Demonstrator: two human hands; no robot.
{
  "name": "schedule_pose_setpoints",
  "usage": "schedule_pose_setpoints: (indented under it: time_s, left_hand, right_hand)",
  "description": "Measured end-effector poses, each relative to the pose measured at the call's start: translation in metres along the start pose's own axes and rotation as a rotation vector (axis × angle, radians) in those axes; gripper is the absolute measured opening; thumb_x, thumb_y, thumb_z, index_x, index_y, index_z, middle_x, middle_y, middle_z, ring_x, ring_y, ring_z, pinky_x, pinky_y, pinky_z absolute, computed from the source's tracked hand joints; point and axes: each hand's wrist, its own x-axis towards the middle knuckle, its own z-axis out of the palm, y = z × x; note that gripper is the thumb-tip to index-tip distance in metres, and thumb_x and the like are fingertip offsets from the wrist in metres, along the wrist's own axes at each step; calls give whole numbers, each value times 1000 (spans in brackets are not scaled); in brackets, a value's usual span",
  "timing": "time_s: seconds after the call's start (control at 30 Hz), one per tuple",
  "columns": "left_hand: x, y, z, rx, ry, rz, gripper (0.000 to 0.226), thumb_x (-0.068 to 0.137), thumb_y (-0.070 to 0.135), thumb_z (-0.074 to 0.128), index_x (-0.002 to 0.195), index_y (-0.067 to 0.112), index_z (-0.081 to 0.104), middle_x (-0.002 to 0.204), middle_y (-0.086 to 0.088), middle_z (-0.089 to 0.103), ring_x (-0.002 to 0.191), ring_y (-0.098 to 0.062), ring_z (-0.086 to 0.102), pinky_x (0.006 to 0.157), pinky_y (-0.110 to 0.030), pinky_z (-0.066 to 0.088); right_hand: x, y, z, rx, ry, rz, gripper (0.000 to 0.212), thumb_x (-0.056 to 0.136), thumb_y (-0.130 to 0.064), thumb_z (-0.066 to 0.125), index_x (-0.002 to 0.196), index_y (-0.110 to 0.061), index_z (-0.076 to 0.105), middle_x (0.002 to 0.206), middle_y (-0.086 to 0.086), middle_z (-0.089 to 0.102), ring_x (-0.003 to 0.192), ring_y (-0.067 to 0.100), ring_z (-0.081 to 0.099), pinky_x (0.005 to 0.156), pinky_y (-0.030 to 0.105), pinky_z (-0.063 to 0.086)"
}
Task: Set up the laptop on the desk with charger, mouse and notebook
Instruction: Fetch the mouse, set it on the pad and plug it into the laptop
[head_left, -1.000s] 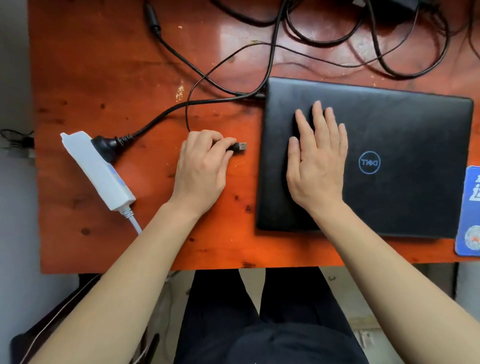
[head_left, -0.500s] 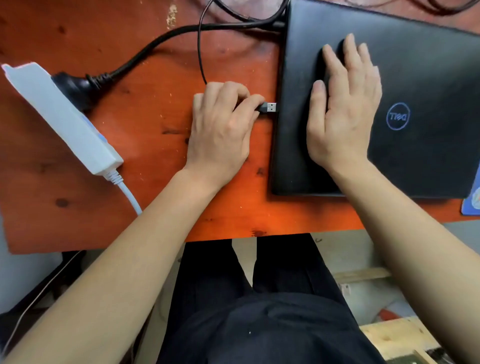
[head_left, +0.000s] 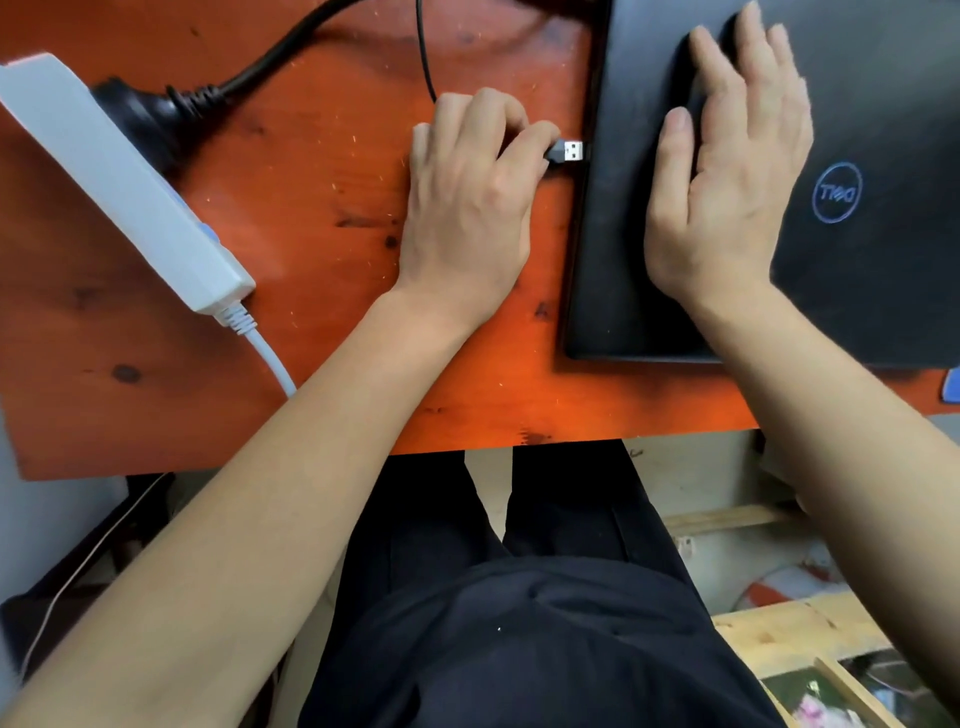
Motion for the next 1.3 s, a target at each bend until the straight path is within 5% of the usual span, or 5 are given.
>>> schedule_pose_setpoints:
  time_s: [0.27,0.73,1.07,1.3]
  left_hand:
    - [7,-1,-3,-106,-45,87,22,96,1,52,108,-1,70,101,-19,62,95,-36,55,80,-31,41]
    - [16,-3,-1,-144,-104,190,21,96,2,52,108,-5,68,99,-22,61,93,-39,54,82,-42,46]
    - [-2,-11,5,94,50,145,34,96,28,61,122,7,65,110,-12,64,107,-31,52,88,-41,35]
    - [2,-8,7,85,74,98,21,100,29,56,109,16,71,110,-6,65,112,-22,42,91,-43,33]
  right_hand:
    - [-1,1,1,9,9,1,47,106,-24,40,150,-13,48,161,13,36,152,33,31,122,51,21]
    - [0,1,4,12,39,-10,46,105,-25,40,149,-13,50,160,14,39,150,34,33,121,51,23]
    - [-1,2,2,35,25,-5,46,105,-25,41,149,-13,50,161,14,38,151,34,32,122,52,21]
    - [1,1,2,40,35,-10,46,105,-25,41,148,-13,51,160,14,39,150,34,33,122,52,21]
